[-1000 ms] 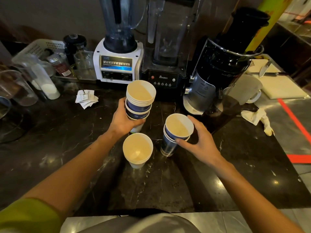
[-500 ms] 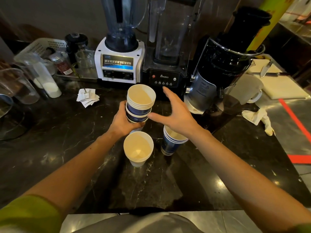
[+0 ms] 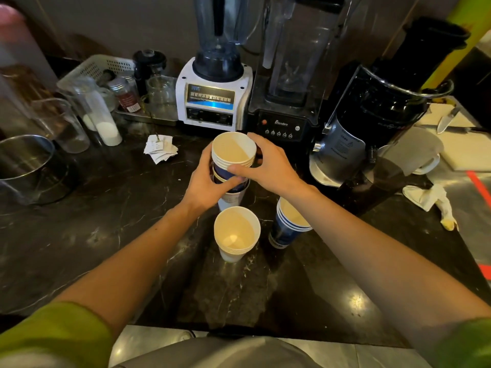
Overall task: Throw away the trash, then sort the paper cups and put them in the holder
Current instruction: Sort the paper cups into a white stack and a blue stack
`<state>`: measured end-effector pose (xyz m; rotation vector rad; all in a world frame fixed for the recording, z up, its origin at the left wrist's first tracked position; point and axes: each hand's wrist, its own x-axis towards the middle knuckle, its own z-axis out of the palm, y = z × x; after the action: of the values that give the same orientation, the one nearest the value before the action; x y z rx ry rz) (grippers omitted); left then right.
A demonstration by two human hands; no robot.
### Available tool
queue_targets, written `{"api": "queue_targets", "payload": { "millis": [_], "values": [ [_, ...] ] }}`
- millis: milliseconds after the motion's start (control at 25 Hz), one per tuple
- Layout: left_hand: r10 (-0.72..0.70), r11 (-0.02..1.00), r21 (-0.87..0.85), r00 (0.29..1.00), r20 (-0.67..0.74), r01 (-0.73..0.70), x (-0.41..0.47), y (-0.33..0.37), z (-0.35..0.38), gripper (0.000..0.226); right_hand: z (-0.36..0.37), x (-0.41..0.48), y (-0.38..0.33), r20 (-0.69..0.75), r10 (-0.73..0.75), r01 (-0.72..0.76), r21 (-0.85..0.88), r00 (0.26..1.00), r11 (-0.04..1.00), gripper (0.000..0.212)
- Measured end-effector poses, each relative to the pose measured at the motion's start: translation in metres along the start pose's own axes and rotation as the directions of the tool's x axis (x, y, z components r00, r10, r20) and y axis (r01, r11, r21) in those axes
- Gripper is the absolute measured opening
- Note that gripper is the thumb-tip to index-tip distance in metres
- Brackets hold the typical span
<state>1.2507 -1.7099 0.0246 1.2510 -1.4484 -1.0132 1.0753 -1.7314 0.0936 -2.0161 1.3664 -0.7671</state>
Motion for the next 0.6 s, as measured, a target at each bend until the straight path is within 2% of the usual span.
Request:
{"api": "queue_targets", "payload": {
  "millis": [120, 360, 520, 600],
  "values": [
    [-0.018, 1.0, 0.009, 1.0, -0.026, 0.018, 0.002, 0.003, -0.001, 0.083, 0.0, 0.0, -0.001, -0.028, 0.001, 0.0, 0.058, 1.0, 0.998, 0.077],
    [-0.037, 0.999, 0.019, 0.999, -0.028, 0.037, 0.0, 0.005, 0.002, 0.077, -0.001, -0.001, 0.003, -0.069, 0.01, -0.006, 0.061, 0.998, 0.998, 0.083],
    [-0.047, 0.999, -0.002, 0.999, -0.016, 0.047, 0.0, 0.005, 0.0, 0.077, -0.007, 0.004, -0.004, -0.145, -0.015, 0.033, 0.121, 0.989, 0.992, 0.072],
    [-0.051, 0.999, 0.008, 0.999, -0.01, 0.051, 0.001, 0.006, 0.001, 0.076, -0.015, 0.004, -0.01, -0.198, -0.012, 0.05, 0.188, 0.98, 0.981, 0.06]
  ]
}}
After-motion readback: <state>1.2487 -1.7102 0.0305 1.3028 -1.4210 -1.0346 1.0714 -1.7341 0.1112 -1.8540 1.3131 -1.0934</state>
